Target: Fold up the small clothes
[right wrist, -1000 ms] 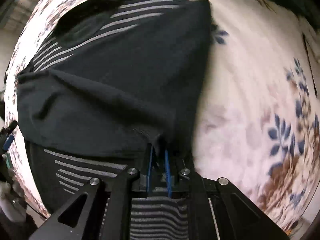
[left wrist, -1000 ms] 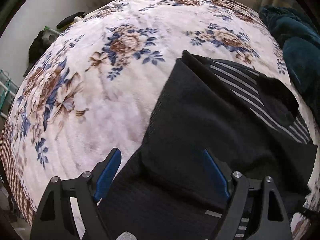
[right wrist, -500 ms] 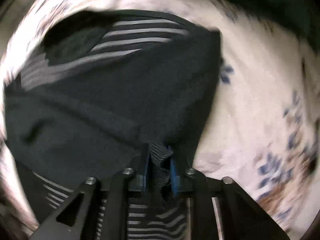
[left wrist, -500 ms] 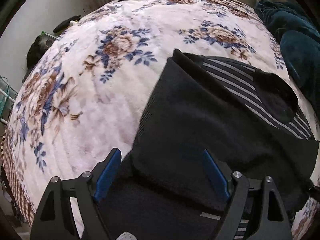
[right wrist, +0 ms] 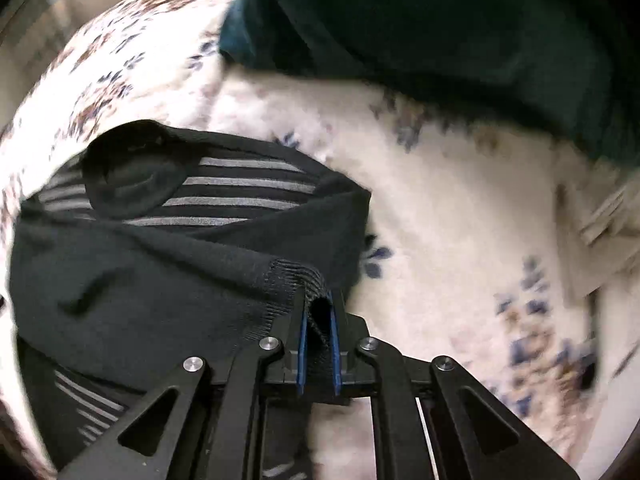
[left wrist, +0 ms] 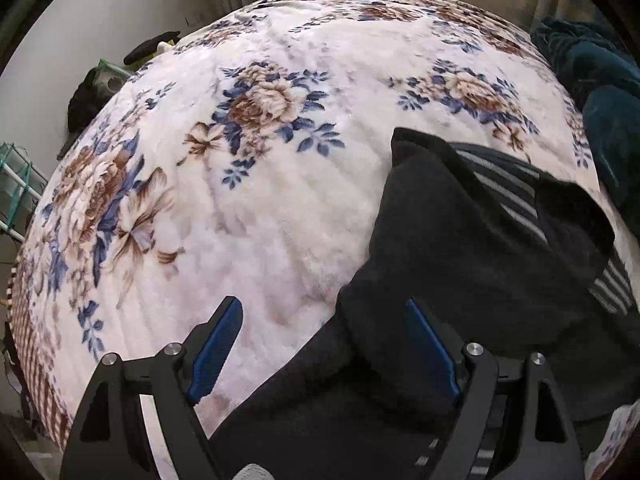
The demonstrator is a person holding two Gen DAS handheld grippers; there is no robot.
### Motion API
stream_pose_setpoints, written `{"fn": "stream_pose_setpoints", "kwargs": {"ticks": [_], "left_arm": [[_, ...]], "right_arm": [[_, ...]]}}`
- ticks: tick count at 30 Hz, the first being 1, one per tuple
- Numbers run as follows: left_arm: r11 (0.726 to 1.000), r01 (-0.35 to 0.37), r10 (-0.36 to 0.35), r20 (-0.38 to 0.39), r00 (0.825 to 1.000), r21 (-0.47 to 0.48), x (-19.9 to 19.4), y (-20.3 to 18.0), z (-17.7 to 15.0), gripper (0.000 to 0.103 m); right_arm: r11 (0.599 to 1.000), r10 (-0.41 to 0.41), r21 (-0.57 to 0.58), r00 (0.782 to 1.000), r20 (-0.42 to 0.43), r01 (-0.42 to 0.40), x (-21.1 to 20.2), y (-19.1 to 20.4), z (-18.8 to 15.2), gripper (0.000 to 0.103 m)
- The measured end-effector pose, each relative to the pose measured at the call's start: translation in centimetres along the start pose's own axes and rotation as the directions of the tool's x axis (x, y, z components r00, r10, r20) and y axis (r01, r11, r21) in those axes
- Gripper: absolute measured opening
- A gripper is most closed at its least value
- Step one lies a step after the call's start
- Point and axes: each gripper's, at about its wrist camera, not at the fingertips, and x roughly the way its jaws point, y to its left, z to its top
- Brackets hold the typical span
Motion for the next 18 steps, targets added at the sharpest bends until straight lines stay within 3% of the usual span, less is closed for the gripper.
{"fn": "stream_pose_setpoints", "kwargs": {"ticks": [1,3,5,6,9,13,16,18], "left_arm": [[1.000,0.005,-0.005,0.002,1.000,-0.004,0.2,0.0,0.3,0.082],[1.000,0.004,-0.003,0.017,1.000,-0.006,0.6,-0.3,1.3,0.082],[1.000,0.019,-0.019,0.019,1.000,-0.002,1.3,-0.8,2.4,0.082],[1.000,0.020,-0.020,0.022,1.000,0.015,1.9,-1.4,3.1,0.082],[0.996,-0.019,0.019,-0.008,1.000,0.083,4.6,-3.2,4.3,0.082],[0.982,-0.113,0.118,-0.026,0.993,0.150,7.8,-3.1,5.3,0.085],[0.994,-0.082,0.087,-0.061,0.994,0.076,8.9,-0.5,6.6,0.090],[0.993,-0.103,0.107,-0.053,0.993,0.062,8.1,0.2,7.0,0.089]], "right_arm": [[0.996,0.077,0.061,0.994,-0.081,-0.072,1.5,-1.2,0.5,0.010],[0.977,0.177,0.135,0.978,-0.112,-0.162,2.6,-2.0,0.9,0.010],[0.971,0.191,0.165,0.976,-0.105,-0.172,2.6,-2.9,1.1,0.016],[0.968,0.195,0.178,0.976,-0.092,-0.177,2.2,-3.3,1.2,0.021],[0.938,0.235,0.267,0.972,-0.019,-0.222,0.6,-5.0,0.8,0.054],[0.886,0.277,0.385,0.961,0.007,-0.259,-0.1,-6.9,-0.8,0.055],[0.863,0.305,0.428,0.952,-0.015,-0.270,0.5,-7.1,-2.0,0.055],[0.864,0.307,0.427,0.951,-0.026,-0.267,1.1,-6.5,-2.4,0.055]]}}
